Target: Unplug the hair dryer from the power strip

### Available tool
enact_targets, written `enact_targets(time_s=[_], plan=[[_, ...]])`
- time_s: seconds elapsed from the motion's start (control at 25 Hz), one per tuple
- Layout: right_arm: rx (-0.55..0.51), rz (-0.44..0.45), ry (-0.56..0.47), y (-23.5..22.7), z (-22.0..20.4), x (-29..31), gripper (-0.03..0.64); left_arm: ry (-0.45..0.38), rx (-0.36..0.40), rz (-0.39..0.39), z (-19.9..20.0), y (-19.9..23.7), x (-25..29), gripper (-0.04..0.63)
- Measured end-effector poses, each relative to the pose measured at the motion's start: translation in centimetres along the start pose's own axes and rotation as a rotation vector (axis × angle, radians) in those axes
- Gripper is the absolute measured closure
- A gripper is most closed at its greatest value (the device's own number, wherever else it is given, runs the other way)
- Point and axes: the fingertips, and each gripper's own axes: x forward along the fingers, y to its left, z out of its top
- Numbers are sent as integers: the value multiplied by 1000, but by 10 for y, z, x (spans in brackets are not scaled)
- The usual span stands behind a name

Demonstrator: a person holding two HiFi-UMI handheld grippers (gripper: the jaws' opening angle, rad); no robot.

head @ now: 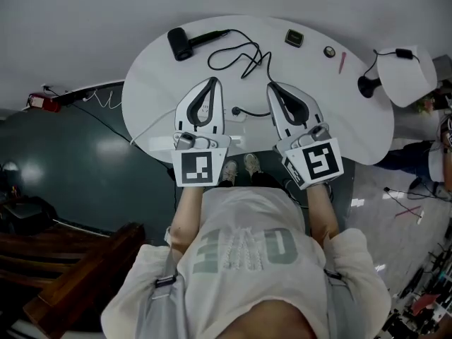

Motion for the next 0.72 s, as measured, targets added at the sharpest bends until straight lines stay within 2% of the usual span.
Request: enact_targets(time_s=[0.12, 0.24, 0.28, 0.32, 0.44, 0.56, 0.72], plan=[[-8, 52, -7, -4, -2, 1, 595, 24, 4, 5, -10, 0, 7, 583], [20, 195, 2, 7, -8, -6, 589, 41, 4, 9, -19, -3, 12, 583], [41, 251, 14, 12, -14, -9, 526, 48, 5, 9, -22, -4, 13, 582], [58, 304, 29, 18, -21, -13, 379, 55, 8, 8, -26, -5, 14, 583], [47, 432, 92, 36, -44, -24, 359, 74, 26, -2, -35, -6, 19, 582], [-25, 547, 256, 55, -85, -41, 360, 91, 35, -4, -43, -5, 23, 581], [-53, 622, 426, 69, -145, -51, 359, 119, 39, 7, -52, -5, 24, 581]])
